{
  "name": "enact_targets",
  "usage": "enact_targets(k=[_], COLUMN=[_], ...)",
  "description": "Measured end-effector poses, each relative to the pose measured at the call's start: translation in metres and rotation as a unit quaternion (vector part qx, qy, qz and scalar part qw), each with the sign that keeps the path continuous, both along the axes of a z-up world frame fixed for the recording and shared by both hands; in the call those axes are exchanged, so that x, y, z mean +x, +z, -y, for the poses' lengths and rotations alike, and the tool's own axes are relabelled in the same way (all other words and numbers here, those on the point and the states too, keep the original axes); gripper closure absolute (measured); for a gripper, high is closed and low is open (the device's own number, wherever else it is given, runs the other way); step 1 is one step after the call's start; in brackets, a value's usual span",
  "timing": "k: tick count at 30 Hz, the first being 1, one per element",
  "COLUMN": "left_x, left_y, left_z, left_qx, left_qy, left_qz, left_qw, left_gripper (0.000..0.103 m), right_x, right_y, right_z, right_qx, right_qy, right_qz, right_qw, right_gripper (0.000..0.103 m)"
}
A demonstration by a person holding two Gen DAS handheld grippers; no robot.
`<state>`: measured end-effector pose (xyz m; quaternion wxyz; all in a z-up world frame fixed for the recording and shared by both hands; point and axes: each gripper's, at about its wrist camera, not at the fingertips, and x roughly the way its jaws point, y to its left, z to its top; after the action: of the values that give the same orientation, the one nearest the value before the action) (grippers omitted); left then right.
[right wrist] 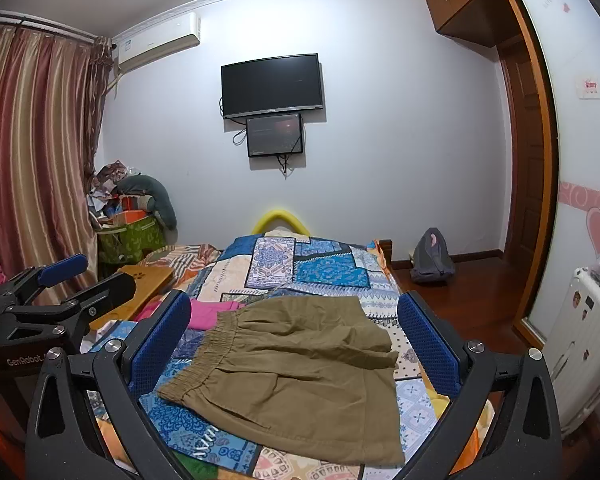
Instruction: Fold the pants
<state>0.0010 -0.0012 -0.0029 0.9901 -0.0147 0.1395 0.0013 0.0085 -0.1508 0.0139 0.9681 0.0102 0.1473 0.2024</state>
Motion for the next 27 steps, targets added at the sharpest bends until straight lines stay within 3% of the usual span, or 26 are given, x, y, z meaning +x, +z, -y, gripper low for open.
enact_targets(k=[27], left_x=[0.0034], left_y=[-0.0013], left_z=[-0.0027], left_qx=[-0.001], left_qy=[0.003], left_qz=[0.003], left_qw=[1.0000], left_gripper=[0.000], right_x=[0.0033], right_y=[-0.0009], right_z=[-0.0041], right_qx=[0.000], right_qy=[0.000], right_qz=[-0.005], right_qw=[1.000], right_gripper=[0.000])
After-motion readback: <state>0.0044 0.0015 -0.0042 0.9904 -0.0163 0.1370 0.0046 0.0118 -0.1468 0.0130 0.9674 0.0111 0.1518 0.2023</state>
